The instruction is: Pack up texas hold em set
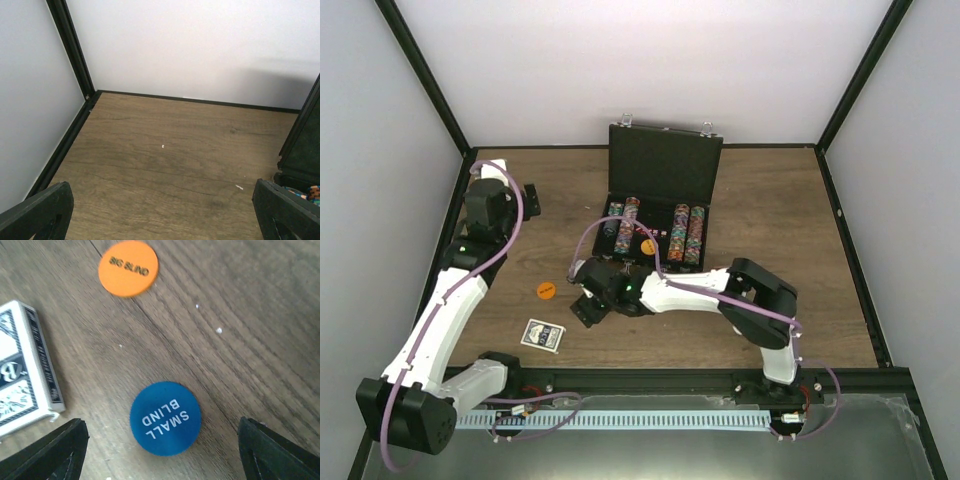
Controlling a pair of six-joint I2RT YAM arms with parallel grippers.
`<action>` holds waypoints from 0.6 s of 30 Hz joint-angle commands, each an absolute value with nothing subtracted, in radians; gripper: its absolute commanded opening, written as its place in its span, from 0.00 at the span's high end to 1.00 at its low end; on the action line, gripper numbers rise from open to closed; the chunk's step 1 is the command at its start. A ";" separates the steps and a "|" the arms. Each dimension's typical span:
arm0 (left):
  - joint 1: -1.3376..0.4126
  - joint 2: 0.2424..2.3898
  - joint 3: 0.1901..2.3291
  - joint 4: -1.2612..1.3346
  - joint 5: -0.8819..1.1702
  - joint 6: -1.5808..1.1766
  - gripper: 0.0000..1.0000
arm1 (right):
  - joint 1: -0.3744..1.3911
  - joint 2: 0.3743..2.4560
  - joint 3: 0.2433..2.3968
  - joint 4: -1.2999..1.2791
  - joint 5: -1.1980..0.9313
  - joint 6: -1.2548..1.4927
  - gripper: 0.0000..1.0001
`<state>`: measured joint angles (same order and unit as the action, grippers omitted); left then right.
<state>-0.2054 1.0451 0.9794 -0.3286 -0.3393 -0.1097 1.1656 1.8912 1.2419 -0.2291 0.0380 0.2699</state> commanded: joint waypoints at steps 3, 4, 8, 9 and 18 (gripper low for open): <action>-0.206 1.026 0.970 -0.295 -0.359 -0.103 0.00 | 1.188 1.943 1.229 -0.170 0.089 0.209 0.17; -0.206 1.027 0.971 -0.296 -0.356 -0.104 0.00 | 1.192 1.951 1.229 -0.169 0.096 0.196 0.16; -0.204 1.028 0.971 -0.295 -0.349 -0.104 0.00 | 1.209 1.979 1.230 -0.163 0.111 0.142 0.18; -0.205 1.028 0.970 -0.295 -0.348 -0.105 0.00 | 1.219 1.991 1.232 -0.164 0.118 0.130 0.19; -0.205 1.031 0.969 -0.295 -0.336 -0.107 0.00 | 1.227 2.037 1.243 -0.196 0.184 0.107 0.28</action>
